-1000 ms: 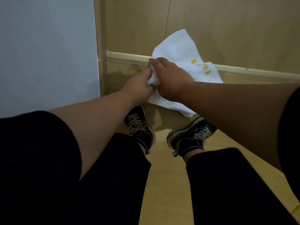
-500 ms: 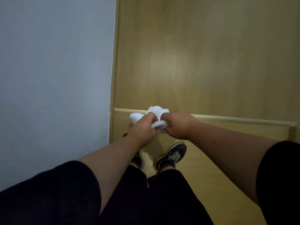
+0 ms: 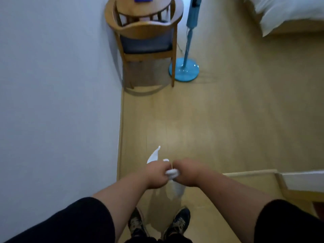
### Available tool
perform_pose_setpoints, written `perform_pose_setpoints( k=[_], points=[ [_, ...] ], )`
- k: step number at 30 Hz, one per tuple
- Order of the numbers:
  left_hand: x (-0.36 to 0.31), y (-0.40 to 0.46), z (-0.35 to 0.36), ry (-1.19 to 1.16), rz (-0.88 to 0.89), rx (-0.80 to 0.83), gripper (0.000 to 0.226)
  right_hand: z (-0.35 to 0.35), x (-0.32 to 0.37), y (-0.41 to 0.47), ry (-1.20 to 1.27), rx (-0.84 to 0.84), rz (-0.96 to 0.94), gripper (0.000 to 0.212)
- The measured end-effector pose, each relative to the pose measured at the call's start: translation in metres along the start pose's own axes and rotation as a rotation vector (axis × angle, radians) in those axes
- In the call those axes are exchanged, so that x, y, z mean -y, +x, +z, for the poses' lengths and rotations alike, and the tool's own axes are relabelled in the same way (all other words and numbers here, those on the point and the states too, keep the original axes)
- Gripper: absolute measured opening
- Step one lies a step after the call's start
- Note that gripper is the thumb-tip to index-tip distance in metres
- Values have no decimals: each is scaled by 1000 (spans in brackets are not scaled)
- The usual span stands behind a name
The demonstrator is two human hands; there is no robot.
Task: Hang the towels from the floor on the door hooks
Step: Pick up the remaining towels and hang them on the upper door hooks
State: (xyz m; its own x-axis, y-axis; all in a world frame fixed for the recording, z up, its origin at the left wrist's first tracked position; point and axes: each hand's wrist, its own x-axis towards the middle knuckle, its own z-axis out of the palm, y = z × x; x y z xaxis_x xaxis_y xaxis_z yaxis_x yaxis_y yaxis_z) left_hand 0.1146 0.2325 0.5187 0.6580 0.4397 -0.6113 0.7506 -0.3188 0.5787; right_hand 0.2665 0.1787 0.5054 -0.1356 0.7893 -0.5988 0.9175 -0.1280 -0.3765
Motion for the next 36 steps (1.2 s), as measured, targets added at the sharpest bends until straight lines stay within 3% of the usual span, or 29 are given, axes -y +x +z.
perform_pose_setpoints(
  k=[7,12,14,19,24,36],
  points=[
    [-110,-18,-30,256,130,-91,26,-82,-14,-97,64,-116,24,32],
    [-168,-18,-38,371,207,-12,32,-101,-33,-148,127,-306,123,26],
    [-185,-11,-39,419,221,18,24,-101,-42,-164,101,-343,172,22],
    [-223,10,-33,606,326,66,9,-91,-66,-199,-37,-468,389,18],
    [-255,25,-23,698,503,76,23,-81,-76,-225,-29,-563,638,14],
    [-338,27,47,927,1098,279,30,-15,-57,-306,414,-726,1341,17]
  ],
)
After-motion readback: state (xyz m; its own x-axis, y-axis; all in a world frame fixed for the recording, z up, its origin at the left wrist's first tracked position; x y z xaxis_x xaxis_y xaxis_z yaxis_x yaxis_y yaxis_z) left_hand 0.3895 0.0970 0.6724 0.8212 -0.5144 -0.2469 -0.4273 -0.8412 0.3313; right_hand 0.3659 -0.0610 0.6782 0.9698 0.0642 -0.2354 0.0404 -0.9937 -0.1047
